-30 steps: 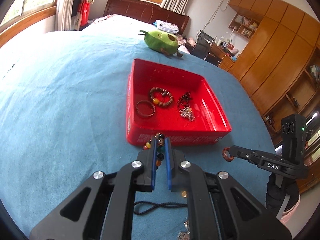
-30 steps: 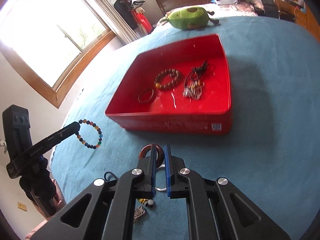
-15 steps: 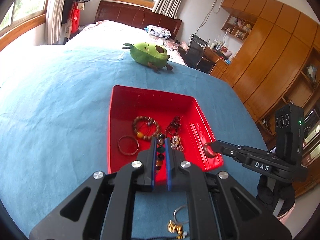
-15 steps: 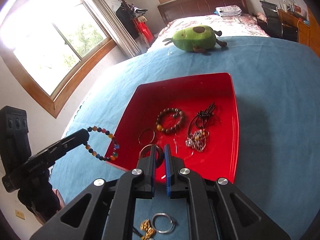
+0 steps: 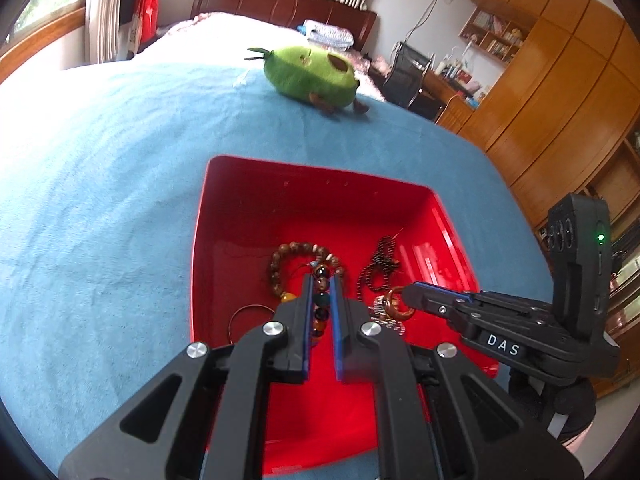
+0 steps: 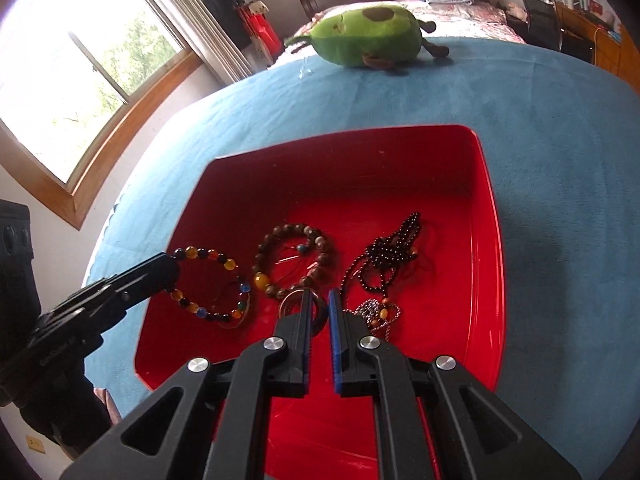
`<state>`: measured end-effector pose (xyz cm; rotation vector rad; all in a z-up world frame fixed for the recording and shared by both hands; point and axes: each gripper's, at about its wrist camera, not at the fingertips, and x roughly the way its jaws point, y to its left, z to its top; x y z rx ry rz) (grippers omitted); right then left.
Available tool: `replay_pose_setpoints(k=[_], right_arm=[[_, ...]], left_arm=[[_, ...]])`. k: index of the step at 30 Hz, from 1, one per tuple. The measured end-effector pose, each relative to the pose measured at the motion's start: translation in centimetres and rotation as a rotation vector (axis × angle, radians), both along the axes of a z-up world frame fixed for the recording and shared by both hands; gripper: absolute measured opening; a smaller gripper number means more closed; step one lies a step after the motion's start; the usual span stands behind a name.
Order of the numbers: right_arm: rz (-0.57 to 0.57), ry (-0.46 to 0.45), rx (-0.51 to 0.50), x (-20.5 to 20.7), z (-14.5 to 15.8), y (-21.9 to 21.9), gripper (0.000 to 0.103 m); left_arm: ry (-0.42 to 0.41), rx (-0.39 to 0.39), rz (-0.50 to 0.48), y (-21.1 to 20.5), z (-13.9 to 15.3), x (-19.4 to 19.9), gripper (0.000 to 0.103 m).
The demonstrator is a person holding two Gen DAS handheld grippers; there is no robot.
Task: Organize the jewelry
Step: 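Carry bracelet and copper ring into the red tray and open both tools, then withdraw both open tools from the tray toward the watch and hoop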
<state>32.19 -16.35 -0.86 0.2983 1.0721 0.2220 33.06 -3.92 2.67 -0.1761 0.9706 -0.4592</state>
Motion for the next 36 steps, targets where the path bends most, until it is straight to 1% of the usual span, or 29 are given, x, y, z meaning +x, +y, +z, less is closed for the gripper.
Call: replay_pose_setpoints(k=[2,3,4,5,6,7,9,10,11,12,13,15,16,18,20,22,23,24,25,27,29,31,34,36], right_arm=[[0.009,0.007,-0.006,0.2,-0.4,0.2,0.008],[0.014,0.011,-0.003,0.3,-0.4,0.2,0.010],[0.007,0.010,-0.002,0.2,-0.4,0.1,0.012],[0.003,0.005,-0.014,0.0,-0.2,0.1,0.017],[0.001,-0.003,-0.023,-0.2,0.1,0.1,0.018],[-0.001,-0.015,-0.026,-0.5,0.5,0.0,0.018],[-0.007,-0.040,-0.026,-1.2,1.5,-0.1,0.018],[-0.013,-0.063,-0.040,-1.8,2.3,-0.2,0.019],[-0.020,-0.091,-0.058,-2.3,3.1,-0.3,0.022],[-0.028,-0.114,-0.074,-2.8,3.7,-0.3,0.032],[-0.039,-0.140,-0.089,-3.4,4.4,-0.4,0.042],[-0.055,-0.189,-0.109,-4.4,5.7,-0.6,0.051],[-0.063,-0.209,-0.121,-5.0,6.2,-0.7,0.054],[-0.080,-0.236,-0.136,-6.0,7.1,-1.0,0.060],[-0.090,-0.248,-0.145,-6.4,7.5,-1.3,0.066],[-0.105,-0.257,-0.153,-7.2,7.9,-1.5,0.071],[-0.108,-0.259,-0.156,-7.5,7.9,-1.5,0.071],[-0.109,-0.257,-0.161,-7.9,7.9,-1.4,0.073],[-0.109,-0.252,-0.164,-8.2,7.8,-1.5,0.079],[-0.112,-0.245,-0.169,-8.8,7.5,-1.4,0.086],[-0.109,-0.225,-0.184,-9.5,7.1,-1.3,0.088],[-0.108,-0.201,-0.178,-10.0,6.7,-1.3,0.094],[-0.099,-0.177,-0.149,-11.3,6.4,-1.3,0.095],[-0.096,-0.178,-0.135,-12.4,6.4,-1.3,0.095]], left_arm=[[0.018,0.006,-0.005,-0.1,-0.8,0.6,0.006],[0.026,0.003,-0.008,-0.1,-1.0,0.8,0.007],[0.034,-0.001,-0.012,-0.1,-1.1,0.9,0.010],[0.038,-0.003,-0.013,0.0,-1.2,0.9,0.014],[0.038,-0.003,-0.010,0.2,-1.2,0.9,0.025],[0.028,-0.002,0.000,0.4,-0.8,0.7,0.034],[-0.002,0.001,0.016,1.0,-0.1,0.1,0.038],[-0.025,0.001,0.023,1.3,0.6,-0.4,0.043],[-0.039,-0.004,0.030,1.6,1.1,-0.7,0.047],[-0.056,-0.012,0.039,1.9,1.6,-1.1,0.055],[-0.081,-0.017,0.056,2.4,2.4,-1.7,0.057],[-0.119,-0.011,0.078,2.8,3.6,-2.5,0.059],[-0.143,-0.010,0.089,3.1,4.4,-3.1,0.065],[-0.166,-0.010,0.103,3.5,5.4,-3.9,0.071],[-0.194,0.002,0.126,3.9,6.3,-4.9,0.073],[-0.211,0.027,0.150,4.1,6.8,-5.6,0.080],[-0.218,0.038,0.159,4.2,6.9,-6.0,0.081],[-0.217,0.046,0.161,4.3,7.0,-6.4,0.081],[-0.212,0.051,0.162,4.4,7.0,-6.8,0.084],[-0.199,0.058,0.167,4.7,6.8,-7.4,0.088],[-0.189,0.072,0.173,4.8,6.4,-8.2,0.089],[-0.178,0.090,0.172,4.9,5.8,-9.1,0.091],[-0.151,0.114,0.155,4.9,4.8,-10.5,0.091],[-0.144,0.116,0.146,5.1,4.1,-11.5,0.091]])
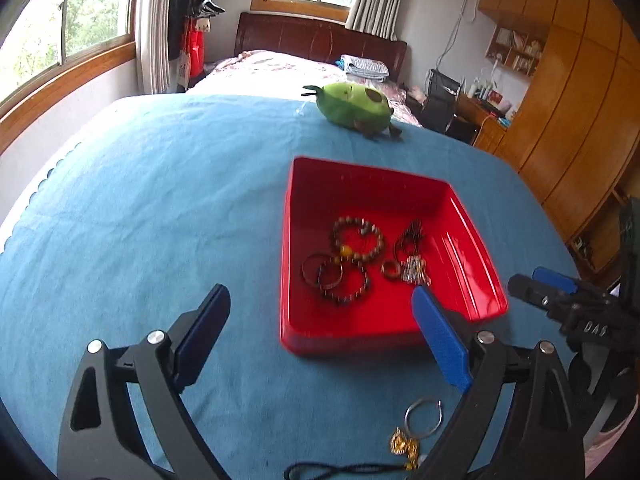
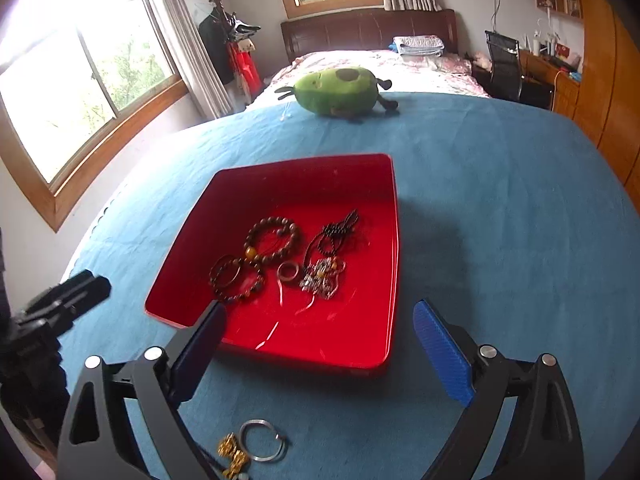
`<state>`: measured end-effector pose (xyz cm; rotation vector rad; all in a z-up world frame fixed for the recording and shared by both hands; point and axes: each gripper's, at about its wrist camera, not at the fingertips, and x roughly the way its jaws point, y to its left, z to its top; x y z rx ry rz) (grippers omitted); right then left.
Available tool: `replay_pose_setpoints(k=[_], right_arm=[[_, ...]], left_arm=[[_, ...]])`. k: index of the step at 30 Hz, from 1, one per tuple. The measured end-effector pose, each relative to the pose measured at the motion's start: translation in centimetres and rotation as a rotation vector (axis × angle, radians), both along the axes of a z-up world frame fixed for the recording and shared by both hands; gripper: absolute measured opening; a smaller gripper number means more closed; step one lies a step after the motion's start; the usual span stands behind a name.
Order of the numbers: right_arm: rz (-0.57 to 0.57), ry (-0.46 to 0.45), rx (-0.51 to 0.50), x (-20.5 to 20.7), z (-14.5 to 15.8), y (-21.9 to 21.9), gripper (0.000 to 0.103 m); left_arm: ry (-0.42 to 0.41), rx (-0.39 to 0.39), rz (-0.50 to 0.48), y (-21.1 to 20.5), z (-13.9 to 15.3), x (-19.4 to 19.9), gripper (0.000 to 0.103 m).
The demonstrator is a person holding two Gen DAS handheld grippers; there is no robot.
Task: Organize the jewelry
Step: 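Withdraw both open tools from the tray toward the watch and hoop, then grasp the silver wristwatch with the left tool while the right tool grasps the silver hoop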
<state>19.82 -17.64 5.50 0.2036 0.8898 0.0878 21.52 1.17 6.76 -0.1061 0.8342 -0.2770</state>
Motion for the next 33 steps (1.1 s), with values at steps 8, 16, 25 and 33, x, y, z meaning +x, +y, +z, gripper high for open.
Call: replay_pose_setpoints(k=[8,16,25,33], right_arm=[[0.072,-0.020,0.078,-5.1,-1.5,0.6,0.096],[0.101,0.089,0.060,-6.7,-5.6,2.1,0.099],[0.078,0.132,0.137,-8.5,-8.2,1.6,0.099],[0.070,0.115,0.157,-10.2,-8.4,1.3,0.099]], left_arm=[[0.050,0.010,-0.028,0.5,-3.1,-4.1,0.092],[0.092,0.025,-0.054,0.0,-5.5,-6.6,0.093],[0.154,0.024,-0.031,0.7,-8.5,-8.6,0.093],[0.154,0.036,-0.125,-0.2,-8.7,-13.0,0.093]])
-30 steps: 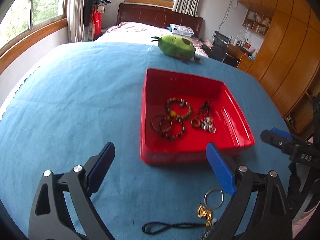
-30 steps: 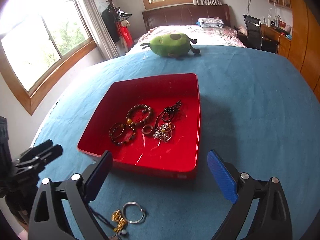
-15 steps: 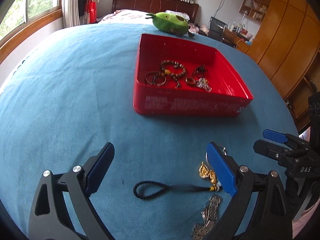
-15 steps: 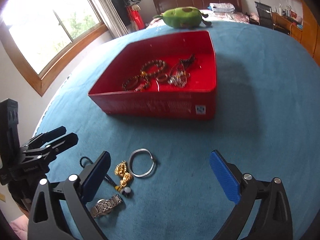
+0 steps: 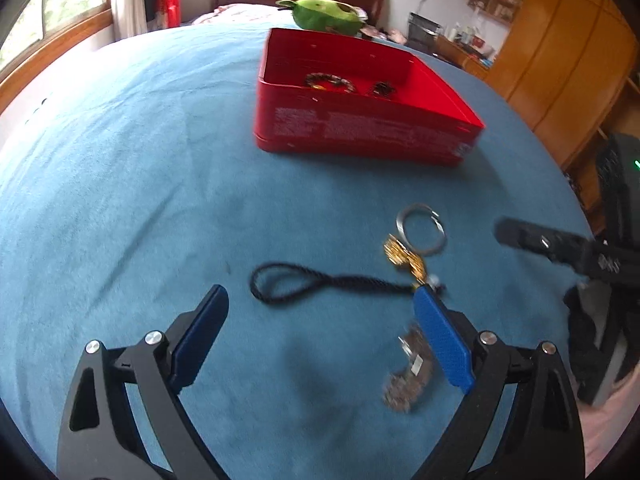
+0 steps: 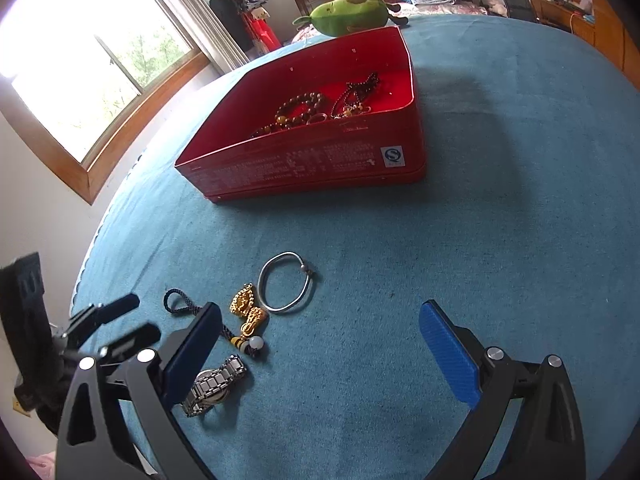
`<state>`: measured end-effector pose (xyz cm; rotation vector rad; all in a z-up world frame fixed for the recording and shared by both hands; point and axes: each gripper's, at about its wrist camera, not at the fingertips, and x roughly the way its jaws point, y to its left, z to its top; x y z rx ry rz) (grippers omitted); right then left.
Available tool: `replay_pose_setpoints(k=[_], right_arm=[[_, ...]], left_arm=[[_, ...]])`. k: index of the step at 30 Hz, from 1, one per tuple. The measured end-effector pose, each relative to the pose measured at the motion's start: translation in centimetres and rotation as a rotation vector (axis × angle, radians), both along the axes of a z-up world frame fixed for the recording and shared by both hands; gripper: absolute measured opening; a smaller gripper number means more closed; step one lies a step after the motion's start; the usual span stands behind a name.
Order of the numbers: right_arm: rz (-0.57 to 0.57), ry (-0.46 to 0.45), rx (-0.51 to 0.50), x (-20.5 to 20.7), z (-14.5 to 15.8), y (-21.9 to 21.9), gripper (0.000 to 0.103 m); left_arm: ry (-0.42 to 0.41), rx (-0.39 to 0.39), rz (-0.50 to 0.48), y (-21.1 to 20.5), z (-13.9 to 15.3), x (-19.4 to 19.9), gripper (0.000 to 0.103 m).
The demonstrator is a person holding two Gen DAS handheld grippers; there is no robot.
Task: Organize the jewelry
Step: 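Grasp the silver wristwatch with the left tool while the right tool grasps the silver hoop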
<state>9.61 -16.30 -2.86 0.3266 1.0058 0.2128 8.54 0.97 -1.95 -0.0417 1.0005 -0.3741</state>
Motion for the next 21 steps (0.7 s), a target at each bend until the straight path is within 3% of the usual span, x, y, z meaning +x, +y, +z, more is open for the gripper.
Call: replay_pose_setpoints(k=[6,12,15,20,21], right_arm=[[0.008,0.005,-0.002,-0.6,0.2,0.3,0.099],[0.016,0.006,-0.005,-1.1,0.6,0.7,0.099],[0.014,0.010,-0.007,-1.2,0.7,0.7,0.099],[0.008,0.014,-0.006,-1.1,0.7,0.6,0.099],[0.007,0.015,-0.006,-1.1,0.6,0.6,0.099]], left_arm=[[0.027,0.006,-0.091,-2.1,-0.8,-3.1,0.092],[0.069,0.015,-0.130,-4.1,-2.4,-3.4,0.091],[0.097,0.019,-0.141,-4.7,-3.0,-2.9,0.080],[0.097,0.030,-0.144,-5.3,-3.4,-2.3,0.076],[0.094,0.034,-0.138,-5.3,-3.4,-2.2,0.065]])
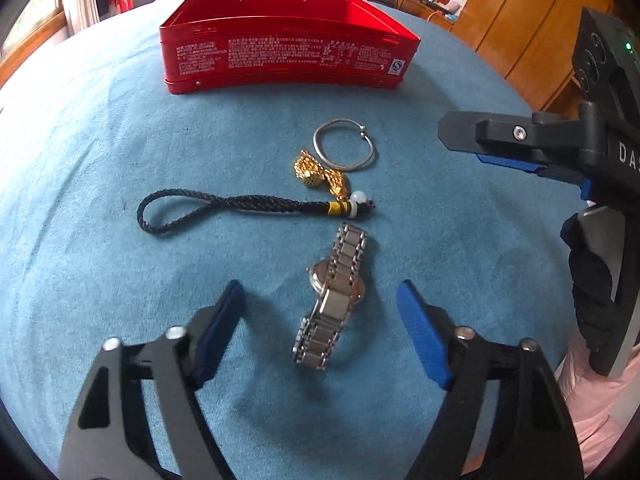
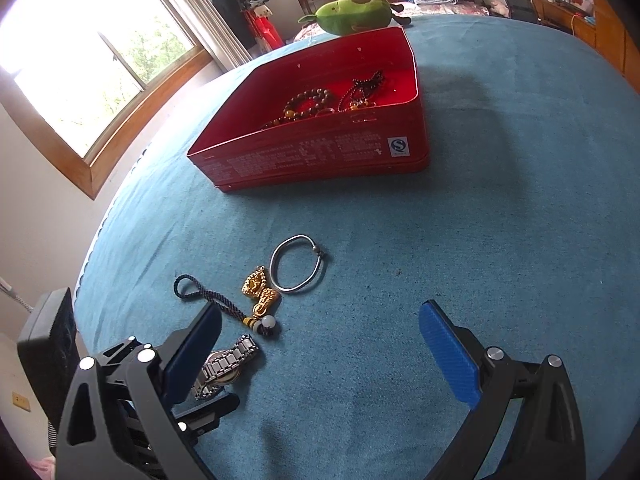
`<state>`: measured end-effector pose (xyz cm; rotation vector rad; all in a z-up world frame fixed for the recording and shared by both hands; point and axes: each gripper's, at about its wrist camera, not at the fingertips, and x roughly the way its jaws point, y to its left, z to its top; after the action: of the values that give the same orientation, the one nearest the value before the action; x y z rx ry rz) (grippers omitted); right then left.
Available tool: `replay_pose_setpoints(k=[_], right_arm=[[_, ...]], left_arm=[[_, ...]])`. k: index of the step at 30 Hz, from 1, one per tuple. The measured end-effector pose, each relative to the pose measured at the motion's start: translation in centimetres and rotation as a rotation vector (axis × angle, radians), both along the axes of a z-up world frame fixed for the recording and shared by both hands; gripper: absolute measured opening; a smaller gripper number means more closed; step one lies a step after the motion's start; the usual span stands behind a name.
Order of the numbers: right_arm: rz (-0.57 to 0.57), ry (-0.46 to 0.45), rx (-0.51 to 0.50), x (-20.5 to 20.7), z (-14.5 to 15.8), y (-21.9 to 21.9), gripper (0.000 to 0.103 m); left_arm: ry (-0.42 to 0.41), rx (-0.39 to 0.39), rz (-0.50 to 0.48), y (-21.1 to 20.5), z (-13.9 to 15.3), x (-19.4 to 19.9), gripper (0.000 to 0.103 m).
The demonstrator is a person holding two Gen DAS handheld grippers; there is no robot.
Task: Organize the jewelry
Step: 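Grasp the silver wristwatch with the left tool while the right tool grasps the silver hoop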
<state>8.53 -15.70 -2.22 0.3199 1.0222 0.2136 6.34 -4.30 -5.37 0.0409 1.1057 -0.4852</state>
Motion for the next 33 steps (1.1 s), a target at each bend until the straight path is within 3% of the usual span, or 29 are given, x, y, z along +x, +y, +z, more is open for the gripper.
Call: replay_pose_setpoints(k=[1,2,4,11,13,18,20,26,33], right_arm=[[-0.001,0.002,0.001,0.1,0.0,0.0,0.099],[0.000,0.003,0.002,0.2,-0.1,0.0,0.099],[0.004,0.009,0.004,0.4,-0.2,0.2,0.099],[0.030,0.023,0.014,1.2,-0.8,0.8,0.096],[0.037,0.029,0.033,1.5,-1.0,0.9,0.089],[0.039,0.068,0.058,2.8,-1.9,0.8,0.048],[0.043,0.080,0.077,3.5,-2.3,0.7,0.040],[0.038,0.091,0.037,5.2,-2.5,1.1,0.033],[0.074,0.104,-0.043,6.5,-3.1,2.6,0.027]], left_arm=[[-0.008,0.007,0.007,0.1,0.0,0.1,0.051],[-0.004,-0.006,0.001,0.0,0.0,0.2,0.046],[0.026,-0.056,-0.024,0.1,0.0,0.6,0.027],[0.045,-0.116,-0.024,0.7,-0.2,1.1,0.026],[0.029,-0.115,-0.003,1.1,0.1,1.2,0.026],[-0.013,-0.139,0.036,2.7,1.5,2.1,0.026],[-0.034,-0.150,0.045,3.1,2.3,2.3,0.026],[-0.089,-0.173,0.082,4.1,4.7,4.6,0.026],[-0.125,-0.150,0.151,5.0,5.5,8.0,0.026]])
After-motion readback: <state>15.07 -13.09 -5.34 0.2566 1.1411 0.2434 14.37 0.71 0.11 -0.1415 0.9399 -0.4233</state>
